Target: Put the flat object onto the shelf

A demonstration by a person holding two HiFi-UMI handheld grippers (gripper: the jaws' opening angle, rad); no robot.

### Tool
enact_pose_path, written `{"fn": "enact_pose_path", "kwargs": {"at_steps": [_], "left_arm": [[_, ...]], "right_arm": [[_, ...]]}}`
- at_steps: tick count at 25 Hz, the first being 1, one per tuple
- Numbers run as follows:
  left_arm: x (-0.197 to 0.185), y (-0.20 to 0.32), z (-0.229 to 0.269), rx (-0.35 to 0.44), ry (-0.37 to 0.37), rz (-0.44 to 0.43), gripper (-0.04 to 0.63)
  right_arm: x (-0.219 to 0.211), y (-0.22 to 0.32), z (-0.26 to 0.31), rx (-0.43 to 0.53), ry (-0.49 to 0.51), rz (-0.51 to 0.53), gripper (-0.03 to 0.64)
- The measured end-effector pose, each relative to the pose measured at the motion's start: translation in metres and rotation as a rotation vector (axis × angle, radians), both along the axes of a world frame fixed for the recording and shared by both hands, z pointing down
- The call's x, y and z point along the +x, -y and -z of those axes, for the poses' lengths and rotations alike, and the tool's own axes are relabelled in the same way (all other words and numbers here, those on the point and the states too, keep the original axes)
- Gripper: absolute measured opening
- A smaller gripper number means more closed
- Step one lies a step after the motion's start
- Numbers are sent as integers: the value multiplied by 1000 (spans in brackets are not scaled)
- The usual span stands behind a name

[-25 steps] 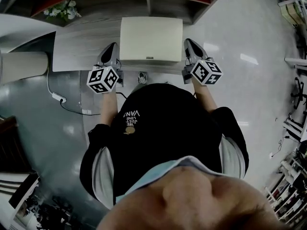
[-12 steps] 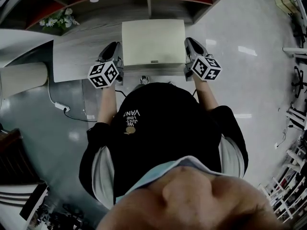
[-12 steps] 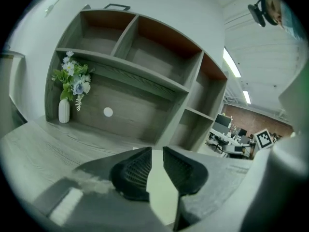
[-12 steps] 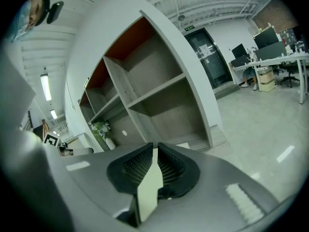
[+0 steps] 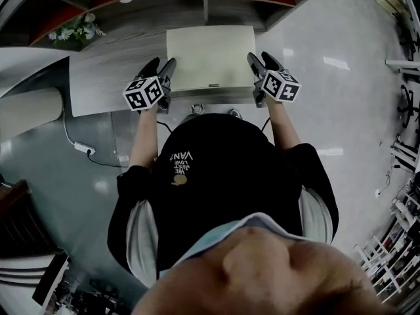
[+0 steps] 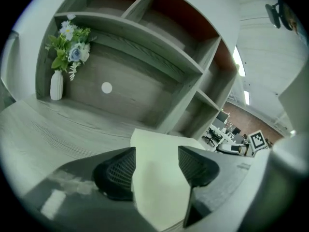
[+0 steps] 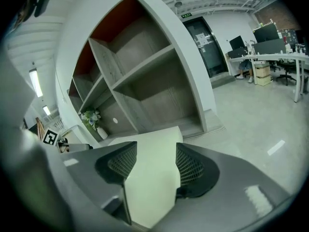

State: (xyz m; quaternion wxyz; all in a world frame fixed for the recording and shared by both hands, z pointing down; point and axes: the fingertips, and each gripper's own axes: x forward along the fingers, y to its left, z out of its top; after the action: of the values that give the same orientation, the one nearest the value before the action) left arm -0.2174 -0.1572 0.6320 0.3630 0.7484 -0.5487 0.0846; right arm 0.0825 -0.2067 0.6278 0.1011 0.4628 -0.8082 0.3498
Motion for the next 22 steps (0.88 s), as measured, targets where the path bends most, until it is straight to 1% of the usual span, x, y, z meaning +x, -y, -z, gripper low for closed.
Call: {"fn": "enact_pose_path", "kwargs": {"at_steps": [7,9,12,19,22], "left_arm": [[4,5,-35,-111,-33,-45,308],[4,7,-40,-131,-37,-56,310],[7,10,-48,-173,-36,-66,310],[18,17,-60,-216,-63,-111,310],[23,17,-66,-240,-71,-116,310]], "right_arm": [[-1,7,-29,-110,-1,60,291],[-5,8,-36,-137,0,80,301],[-11,10,-41,-169,31,99,304],[-19,14,-57,-216,53,131,304],[-19,14,-64,-232,62,125,304]]}}
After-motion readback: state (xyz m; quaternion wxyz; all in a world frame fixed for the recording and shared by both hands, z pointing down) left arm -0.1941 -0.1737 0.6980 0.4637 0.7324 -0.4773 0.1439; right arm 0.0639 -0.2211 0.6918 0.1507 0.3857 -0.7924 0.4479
